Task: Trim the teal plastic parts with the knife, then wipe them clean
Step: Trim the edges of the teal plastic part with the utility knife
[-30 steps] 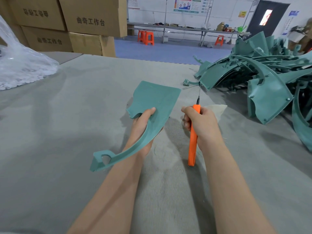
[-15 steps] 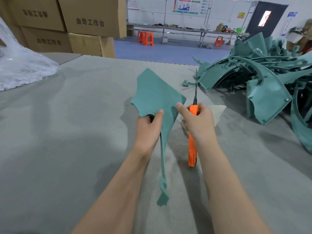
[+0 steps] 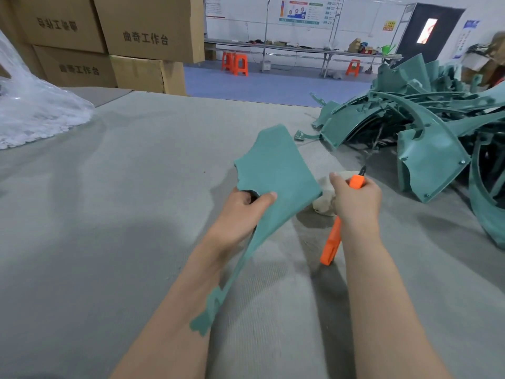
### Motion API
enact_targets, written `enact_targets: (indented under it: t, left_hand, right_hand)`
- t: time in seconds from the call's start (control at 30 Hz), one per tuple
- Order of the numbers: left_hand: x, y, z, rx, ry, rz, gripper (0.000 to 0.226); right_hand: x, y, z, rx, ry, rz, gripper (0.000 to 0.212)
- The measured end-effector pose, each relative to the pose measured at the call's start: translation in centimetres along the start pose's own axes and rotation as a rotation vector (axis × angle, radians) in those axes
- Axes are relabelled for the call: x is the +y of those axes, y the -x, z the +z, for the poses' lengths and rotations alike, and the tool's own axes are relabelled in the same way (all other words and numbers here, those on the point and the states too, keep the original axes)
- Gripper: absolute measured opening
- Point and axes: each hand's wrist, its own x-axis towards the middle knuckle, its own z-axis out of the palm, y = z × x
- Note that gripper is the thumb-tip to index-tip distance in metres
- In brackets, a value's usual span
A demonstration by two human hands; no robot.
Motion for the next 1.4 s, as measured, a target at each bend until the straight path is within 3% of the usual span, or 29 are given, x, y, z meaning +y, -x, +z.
enact_targets:
  t: [0.13,0.23,0.3,0.4,0.53,0.67,0.8,0.87,0.93,1.07,1.4]
  left_hand:
    - [0.1,-0.2,-1.7,-0.109,-0.091,-0.068,0.011]
    - [0.3,-0.2,-2.3,-0.221,-0.139,-0.116,0.013]
    - [0.3,-0.2,-2.4,-0.282,-0.161,-0.152,0.012]
    - [0.3,-0.4,-2.6,-0.368,-0.171,-0.2,0.008]
    - [0.3,-0.5,-2.9,-0.426,-0.171,-0.254,0.012]
    - [0.4,-0.8,-3.4,-0.359,-0.061,-0.25,0.01]
    - [0.9,-1.1,-3.1,-0.029,0.357,-0.147,0.015]
    - [0.8,-1.2,-2.9,0.173,0.561,-0.174,0.014]
    - [0.8,-1.3,-2.9,0.249,0.801,-0.23,0.014]
    - [0.6,-1.1,-2.4,0.189,1.04,-0.282,0.013]
    - [1.0,-0.6,-1.2,0.065,1.082,-0.348,0.015]
  right_hand:
    - [-0.2,-0.3,-0.2,-0.044,0.002,-0.025,0.029]
    - [-0.8,0.1,0.2,-0.133,0.104,-0.094,0.003]
    - [-0.7,0.4,0.3,-0.172,0.27,-0.182,0.01]
    - [-0.4,1.0,0.2,-0.22,0.435,-0.236,0.041]
    - [0.1,0.4,-0.1,-0.143,0.438,-0.206,0.038]
    - [0.7,-0.4,-0.8,-0.063,0.501,-0.191,0.022]
    - [0.0,0.3,-0.3,-0.175,0.429,-0.195,0.047]
    - [-0.5,1.0,0.5,-0.258,0.302,-0.172,0.063]
    - [-0.7,1.8,1.3,-0.31,0.268,-0.19,0.071]
    - [-0.3,3.2,2.6,-0.308,0.417,-0.364,0.068]
    - [0.7,3.4,3.1,-0.137,0.436,-0.439,0.055]
